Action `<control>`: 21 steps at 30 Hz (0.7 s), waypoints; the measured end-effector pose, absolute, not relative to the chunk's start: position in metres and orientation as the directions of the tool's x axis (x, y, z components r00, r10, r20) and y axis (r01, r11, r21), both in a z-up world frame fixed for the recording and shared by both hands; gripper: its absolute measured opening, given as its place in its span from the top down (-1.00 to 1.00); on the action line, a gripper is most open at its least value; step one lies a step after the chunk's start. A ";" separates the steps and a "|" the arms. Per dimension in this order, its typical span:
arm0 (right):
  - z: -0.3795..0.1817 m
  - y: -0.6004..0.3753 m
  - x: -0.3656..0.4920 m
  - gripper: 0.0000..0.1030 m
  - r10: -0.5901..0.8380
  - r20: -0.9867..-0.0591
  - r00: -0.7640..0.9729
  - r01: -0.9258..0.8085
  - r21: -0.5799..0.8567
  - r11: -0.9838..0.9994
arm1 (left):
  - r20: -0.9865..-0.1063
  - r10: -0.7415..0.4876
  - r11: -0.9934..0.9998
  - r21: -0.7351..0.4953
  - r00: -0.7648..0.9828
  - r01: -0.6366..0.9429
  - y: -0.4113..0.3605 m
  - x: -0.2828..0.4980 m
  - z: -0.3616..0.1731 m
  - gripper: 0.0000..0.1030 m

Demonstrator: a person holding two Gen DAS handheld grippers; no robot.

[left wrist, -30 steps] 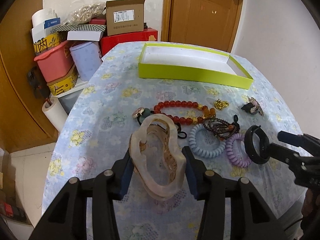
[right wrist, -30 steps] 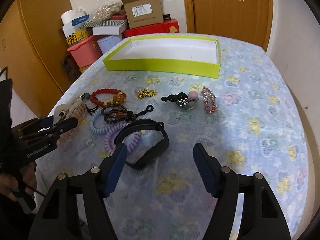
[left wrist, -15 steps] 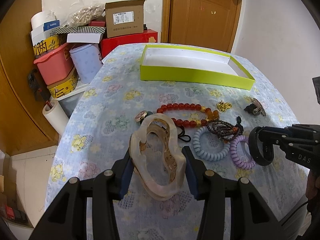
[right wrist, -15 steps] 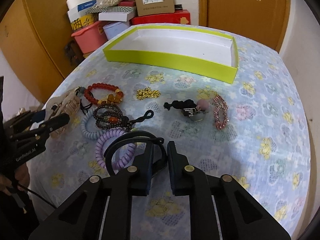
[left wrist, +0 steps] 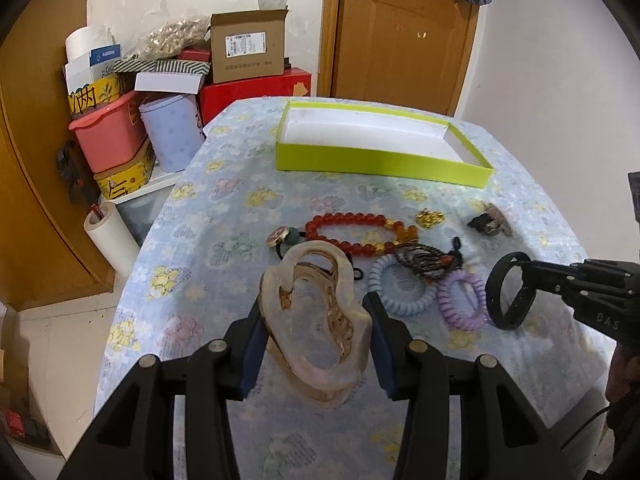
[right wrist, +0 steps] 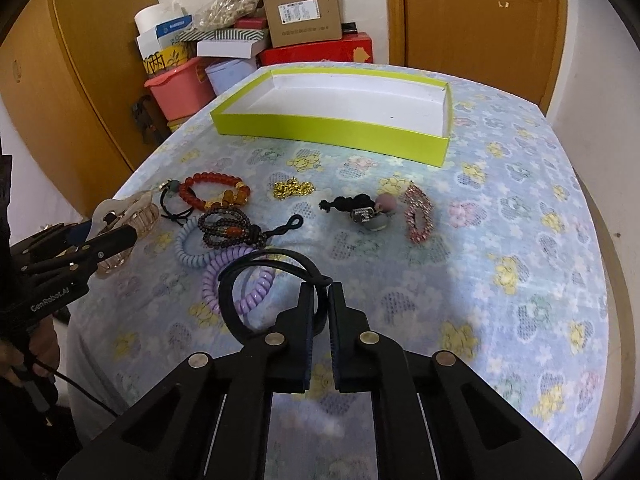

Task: Organize jewelry
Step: 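Carry the claw clip and black band into the green tray and release both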

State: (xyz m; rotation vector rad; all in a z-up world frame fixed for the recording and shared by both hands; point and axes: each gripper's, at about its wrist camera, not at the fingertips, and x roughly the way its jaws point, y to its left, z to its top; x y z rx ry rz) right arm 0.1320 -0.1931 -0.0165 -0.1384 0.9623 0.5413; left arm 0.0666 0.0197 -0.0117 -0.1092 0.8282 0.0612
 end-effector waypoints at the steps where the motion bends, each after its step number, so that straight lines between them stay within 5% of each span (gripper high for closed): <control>1: -0.016 -0.195 0.130 0.87 0.379 -0.807 0.453 -0.495 0.126 0.860 | -0.735 0.011 0.993 -0.073 0.677 -0.095 0.019 0.065 -0.010 0.07; 21: 0.017 -0.210 0.143 0.87 0.422 -0.746 0.515 -0.478 0.159 0.864 | -0.685 -0.030 0.997 -0.070 0.728 -0.025 0.003 0.080 0.023 0.07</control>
